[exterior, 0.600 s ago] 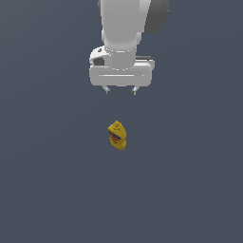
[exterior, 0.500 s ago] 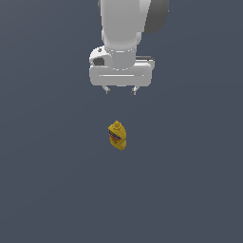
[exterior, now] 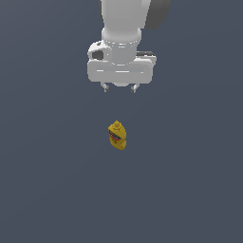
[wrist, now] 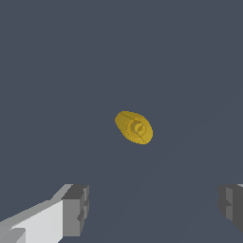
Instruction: Pick up the object and move it to a goal position.
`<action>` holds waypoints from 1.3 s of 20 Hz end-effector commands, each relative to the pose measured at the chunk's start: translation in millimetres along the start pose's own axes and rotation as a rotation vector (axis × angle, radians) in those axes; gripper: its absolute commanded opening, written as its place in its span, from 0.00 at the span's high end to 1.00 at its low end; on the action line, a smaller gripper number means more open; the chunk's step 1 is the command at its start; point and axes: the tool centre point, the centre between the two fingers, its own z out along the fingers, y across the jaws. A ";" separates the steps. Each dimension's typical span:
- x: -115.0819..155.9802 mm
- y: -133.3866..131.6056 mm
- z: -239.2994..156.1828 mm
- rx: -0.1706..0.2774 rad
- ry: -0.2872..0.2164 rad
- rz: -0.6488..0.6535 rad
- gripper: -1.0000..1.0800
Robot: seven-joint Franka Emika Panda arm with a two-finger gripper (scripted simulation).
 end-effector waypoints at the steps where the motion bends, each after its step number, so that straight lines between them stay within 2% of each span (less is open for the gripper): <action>1: 0.5 0.2 -1.0 -0.002 0.002 0.002 0.04; 13: 5.3 1.2 11.7 0.002 -0.002 -0.095 0.04; 26: 18.8 4.6 48.4 0.011 -0.009 -0.382 0.04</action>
